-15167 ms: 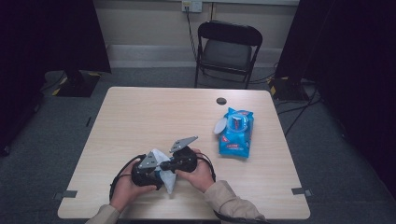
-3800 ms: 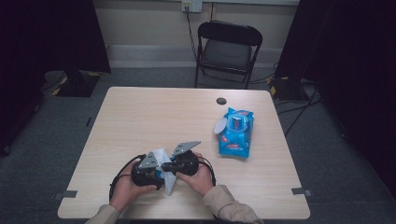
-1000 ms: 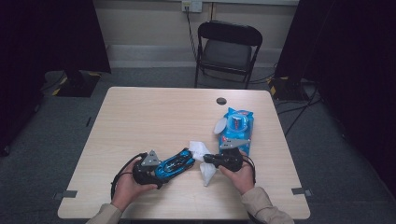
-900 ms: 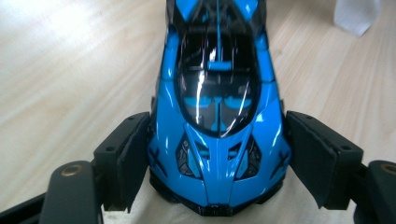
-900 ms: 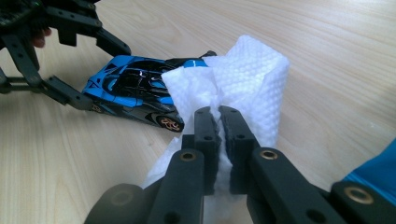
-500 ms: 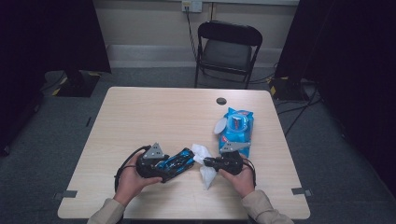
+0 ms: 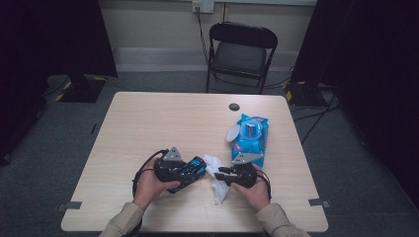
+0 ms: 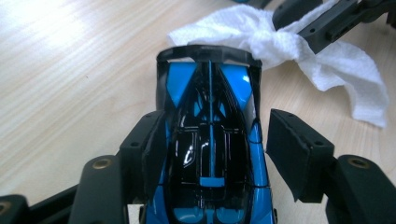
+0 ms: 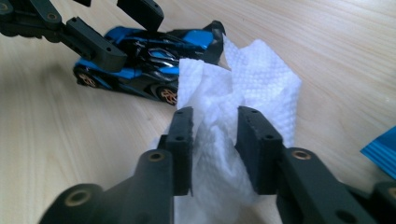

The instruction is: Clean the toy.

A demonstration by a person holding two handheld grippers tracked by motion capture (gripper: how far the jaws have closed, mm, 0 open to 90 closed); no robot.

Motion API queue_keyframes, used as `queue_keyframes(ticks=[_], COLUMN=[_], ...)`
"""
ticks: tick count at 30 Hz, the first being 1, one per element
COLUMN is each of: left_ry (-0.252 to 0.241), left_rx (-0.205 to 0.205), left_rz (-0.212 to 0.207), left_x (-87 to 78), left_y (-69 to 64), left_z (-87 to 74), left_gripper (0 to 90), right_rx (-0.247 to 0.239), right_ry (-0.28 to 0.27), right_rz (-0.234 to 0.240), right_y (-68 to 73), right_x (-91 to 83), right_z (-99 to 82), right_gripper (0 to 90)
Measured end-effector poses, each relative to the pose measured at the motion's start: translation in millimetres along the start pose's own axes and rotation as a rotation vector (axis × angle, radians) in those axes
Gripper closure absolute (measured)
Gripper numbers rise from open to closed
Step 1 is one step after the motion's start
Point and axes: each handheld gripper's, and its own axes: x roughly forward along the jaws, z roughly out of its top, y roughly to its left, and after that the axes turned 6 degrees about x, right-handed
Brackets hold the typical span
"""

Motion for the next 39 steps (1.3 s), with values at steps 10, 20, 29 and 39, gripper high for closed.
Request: queue_keyframes(ticks=[10, 20, 29, 39], left_ry=[0.026, -0.010, -0.010, -0.007], left_rx=[0.057, 0.071, 0.052, 0.048], left_rz=[0.033, 0.045, 0.048, 0.046], left_x=[-1.0, -0.6, -1.1, -1.0], left_y=[-4.1, -6.0, -6.3, -5.4], left_z=[-0.7, -5.7, -5.7, -4.9], left_gripper=[46.4, 45.3, 46.4, 46.9], right_rx=[-0.012, -0.070, -0.106, -0.092], right_ry=[0.035, 0.080, 0.082, 0.095], right_rz=[-0.041, -0.066, -0.083, -0.013], right_y=[-1.2, 4.3, 9.2, 18.9], right_x=[0.7, 11.5, 11.4, 21.7], right_z=[1.3, -4.9, -5.3, -1.6], right_gripper=[41.8, 40.5, 69.4, 82.7])
